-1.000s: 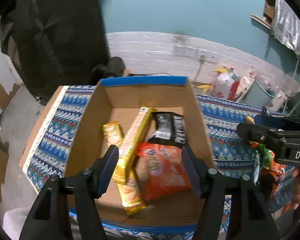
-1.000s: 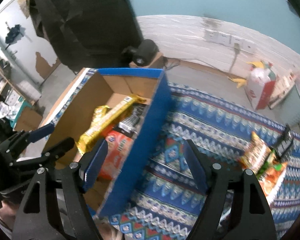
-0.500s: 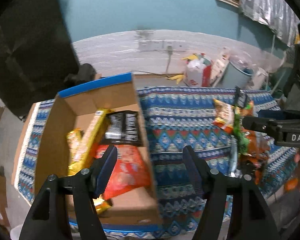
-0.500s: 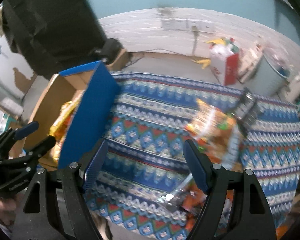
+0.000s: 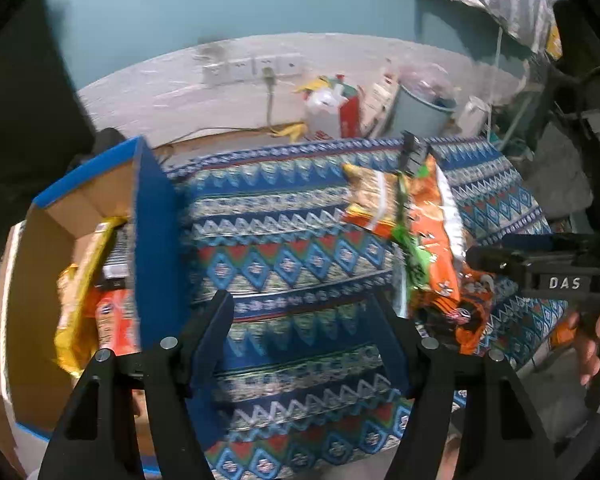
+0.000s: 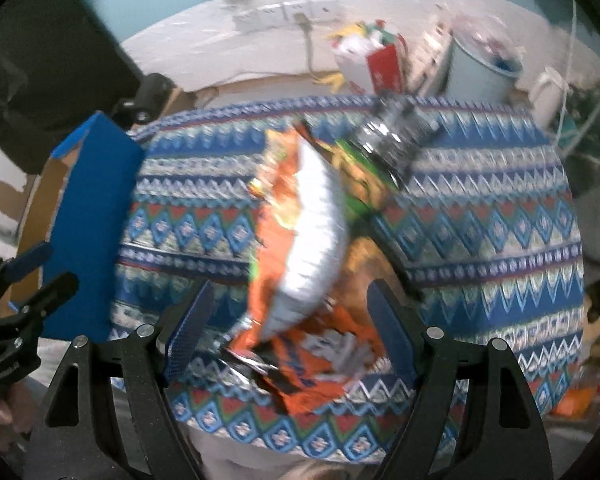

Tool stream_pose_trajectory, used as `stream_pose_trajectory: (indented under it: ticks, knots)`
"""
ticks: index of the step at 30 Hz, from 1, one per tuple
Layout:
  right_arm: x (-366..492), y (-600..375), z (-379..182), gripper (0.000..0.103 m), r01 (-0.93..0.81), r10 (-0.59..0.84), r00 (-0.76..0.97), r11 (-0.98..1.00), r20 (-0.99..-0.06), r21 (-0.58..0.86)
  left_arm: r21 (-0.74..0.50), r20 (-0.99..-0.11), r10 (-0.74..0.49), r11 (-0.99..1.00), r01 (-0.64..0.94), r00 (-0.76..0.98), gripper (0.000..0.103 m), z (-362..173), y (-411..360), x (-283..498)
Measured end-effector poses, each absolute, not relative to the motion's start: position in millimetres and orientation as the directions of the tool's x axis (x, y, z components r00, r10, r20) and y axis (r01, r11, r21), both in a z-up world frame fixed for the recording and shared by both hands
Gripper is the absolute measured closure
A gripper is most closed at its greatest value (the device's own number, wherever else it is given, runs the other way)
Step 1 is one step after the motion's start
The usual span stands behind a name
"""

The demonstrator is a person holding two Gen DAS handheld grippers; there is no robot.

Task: Organize snacks
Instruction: 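Move both tools back over the remaining snack pile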

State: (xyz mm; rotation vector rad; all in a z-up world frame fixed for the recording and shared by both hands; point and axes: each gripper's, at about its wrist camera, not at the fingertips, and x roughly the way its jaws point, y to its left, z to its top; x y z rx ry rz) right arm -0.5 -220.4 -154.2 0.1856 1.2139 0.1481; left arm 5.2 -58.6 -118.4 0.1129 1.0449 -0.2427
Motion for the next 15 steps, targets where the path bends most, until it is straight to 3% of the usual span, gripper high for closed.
stream_pose_trajectory:
  ticks: [15]
  knots:
    - [-12,-258,-218,0.023,0.173,0.248,0.242,0.94,-0.938,0.293,0.016,-0.899,-0.126,0.947,0.321,0.42,0.033,-150,-101,14]
